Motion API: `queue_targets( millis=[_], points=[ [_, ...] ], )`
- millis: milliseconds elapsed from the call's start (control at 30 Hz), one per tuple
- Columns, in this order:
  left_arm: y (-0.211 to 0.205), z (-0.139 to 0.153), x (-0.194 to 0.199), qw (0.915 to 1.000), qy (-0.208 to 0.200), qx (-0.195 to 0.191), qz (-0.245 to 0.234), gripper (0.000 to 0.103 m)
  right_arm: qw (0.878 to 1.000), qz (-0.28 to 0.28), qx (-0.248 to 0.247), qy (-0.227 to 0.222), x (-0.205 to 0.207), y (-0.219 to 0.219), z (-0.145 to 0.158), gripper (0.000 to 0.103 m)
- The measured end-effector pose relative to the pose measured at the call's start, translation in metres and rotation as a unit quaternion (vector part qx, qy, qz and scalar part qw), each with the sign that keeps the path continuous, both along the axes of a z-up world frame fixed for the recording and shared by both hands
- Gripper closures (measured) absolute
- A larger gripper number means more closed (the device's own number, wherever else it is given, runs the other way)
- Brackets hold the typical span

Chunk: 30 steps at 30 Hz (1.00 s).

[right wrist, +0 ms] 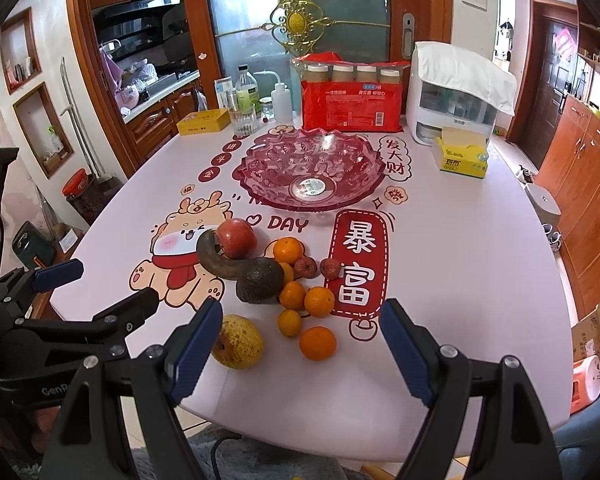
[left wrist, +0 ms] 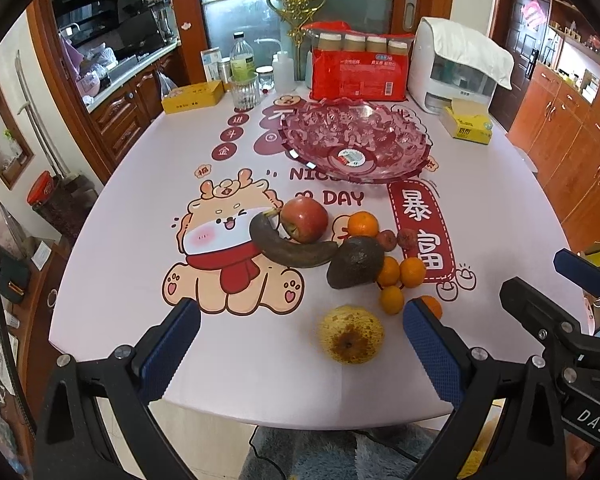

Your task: Organize fruits

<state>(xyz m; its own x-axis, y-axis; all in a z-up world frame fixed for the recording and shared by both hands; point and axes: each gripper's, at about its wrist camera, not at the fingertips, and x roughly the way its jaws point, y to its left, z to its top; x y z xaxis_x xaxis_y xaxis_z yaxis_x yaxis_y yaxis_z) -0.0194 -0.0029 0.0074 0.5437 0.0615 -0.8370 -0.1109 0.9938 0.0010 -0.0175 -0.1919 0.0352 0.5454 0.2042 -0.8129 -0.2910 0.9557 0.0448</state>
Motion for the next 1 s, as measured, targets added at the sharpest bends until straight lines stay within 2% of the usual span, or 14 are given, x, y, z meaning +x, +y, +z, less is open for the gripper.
queue_targets(
  millis=[300,533,1000],
  points=[
    [0.015,-0.023,0.025,0.9995,0.029,-0.012,-0.007,0.002,1.0,-0.006,-0.024,0.013,0.015,0.019,-0.014,0.022],
    [0.017,-0.052,0.044,0.9973,0.069,-0.018,-0.02,0.002,0.999,-0.015,-0.038,0.035,0.03,0.025,-0.033,0.022],
    [-0.001,-0.113,0.06,0.9879,0.144,-0.04,-0.043,0.002,0.993,-0.039,-0.055,0.098,0.049,0.007,-0.086,0.022]
  ],
)
